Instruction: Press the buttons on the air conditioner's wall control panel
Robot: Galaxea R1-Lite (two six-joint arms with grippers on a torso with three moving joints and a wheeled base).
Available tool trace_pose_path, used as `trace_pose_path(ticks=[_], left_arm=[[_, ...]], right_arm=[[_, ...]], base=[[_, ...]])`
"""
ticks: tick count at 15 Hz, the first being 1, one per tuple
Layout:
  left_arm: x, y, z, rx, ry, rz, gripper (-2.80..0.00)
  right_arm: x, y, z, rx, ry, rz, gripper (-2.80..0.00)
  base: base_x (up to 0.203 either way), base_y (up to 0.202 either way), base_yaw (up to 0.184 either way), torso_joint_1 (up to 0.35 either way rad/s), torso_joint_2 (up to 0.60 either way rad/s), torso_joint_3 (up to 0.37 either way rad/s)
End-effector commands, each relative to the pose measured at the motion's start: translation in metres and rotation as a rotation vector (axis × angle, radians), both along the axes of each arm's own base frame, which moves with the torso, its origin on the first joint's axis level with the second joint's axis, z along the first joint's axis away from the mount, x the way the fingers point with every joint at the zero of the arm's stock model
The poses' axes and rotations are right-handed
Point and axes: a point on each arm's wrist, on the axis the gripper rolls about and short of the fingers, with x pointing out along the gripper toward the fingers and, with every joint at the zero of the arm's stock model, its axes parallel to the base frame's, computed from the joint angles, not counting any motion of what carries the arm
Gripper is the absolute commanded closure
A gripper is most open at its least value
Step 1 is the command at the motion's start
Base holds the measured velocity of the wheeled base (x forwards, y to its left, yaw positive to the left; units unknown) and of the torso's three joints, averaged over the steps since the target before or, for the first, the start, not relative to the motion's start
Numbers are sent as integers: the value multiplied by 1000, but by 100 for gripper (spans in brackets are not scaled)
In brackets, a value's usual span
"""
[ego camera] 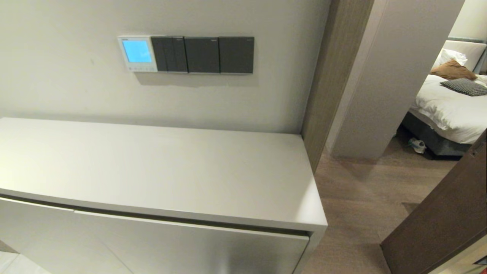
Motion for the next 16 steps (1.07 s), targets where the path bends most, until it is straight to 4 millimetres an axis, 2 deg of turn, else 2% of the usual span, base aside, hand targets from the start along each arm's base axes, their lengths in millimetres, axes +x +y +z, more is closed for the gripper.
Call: trace_pose_path(ticks=[1,6,16], left_arm=[[-10,0,-8,21,-32,-3,0],[-15,0,-19,23,3,-22,0],[-22,-1,-21,37,-80,-25,0]], right_arm=[[0,0,0,0,3,1,0],[0,0,0,0,3,1,0],[0,0,0,0,3,1,0]], base=[[0,0,0,0,0,0],[0,0,0,0,0,0],[0,0,0,0,0,0]])
